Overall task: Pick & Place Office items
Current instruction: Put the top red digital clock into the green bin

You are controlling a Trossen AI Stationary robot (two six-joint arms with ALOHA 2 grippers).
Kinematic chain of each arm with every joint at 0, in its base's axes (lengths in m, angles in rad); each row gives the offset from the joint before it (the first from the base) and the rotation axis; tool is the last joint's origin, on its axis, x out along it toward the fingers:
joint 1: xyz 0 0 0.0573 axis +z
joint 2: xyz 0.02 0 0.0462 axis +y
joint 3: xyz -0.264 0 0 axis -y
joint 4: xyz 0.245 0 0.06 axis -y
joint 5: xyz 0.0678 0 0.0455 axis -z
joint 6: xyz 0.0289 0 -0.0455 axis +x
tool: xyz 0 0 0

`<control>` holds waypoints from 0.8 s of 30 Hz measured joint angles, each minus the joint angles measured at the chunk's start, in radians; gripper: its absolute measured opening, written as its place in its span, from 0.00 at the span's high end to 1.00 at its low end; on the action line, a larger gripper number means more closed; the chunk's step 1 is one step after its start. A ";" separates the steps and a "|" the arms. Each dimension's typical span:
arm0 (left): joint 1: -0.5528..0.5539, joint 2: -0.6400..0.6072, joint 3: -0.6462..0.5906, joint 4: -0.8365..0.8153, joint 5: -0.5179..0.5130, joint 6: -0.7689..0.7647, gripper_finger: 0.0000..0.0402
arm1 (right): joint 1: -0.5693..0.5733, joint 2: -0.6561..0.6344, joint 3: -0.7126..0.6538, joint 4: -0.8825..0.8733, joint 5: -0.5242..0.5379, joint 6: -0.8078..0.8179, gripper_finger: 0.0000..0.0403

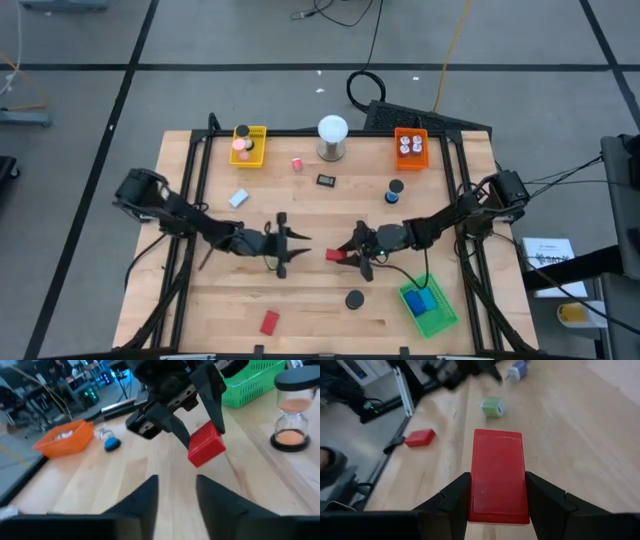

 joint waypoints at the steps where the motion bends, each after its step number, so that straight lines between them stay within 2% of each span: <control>1: -0.002 0.027 0.020 0.005 -0.001 0.019 0.61 | 0.000 0.000 0.000 0.003 -0.012 0.000 0.61; 7: -0.010 0.186 0.176 0.010 0.002 0.130 0.41 | 0.000 0.000 0.000 0.024 -0.035 0.000 0.61; 10: -0.017 0.228 0.221 -0.002 0.013 0.179 0.36 | 0.000 0.001 -0.001 0.038 -0.047 0.000 0.61; 13: -0.023 0.240 0.241 -0.002 0.017 0.182 0.36 | 0.000 -0.001 0.000 0.051 -0.049 0.001 0.61; 17: -0.023 0.240 0.251 -0.003 0.021 0.159 0.43 | 0.000 0.000 0.000 0.064 -0.070 0.000 0.61; 24: -0.023 0.240 0.254 -0.002 0.027 0.188 0.71 | 0.001 0.001 0.000 0.080 -0.094 0.010 0.60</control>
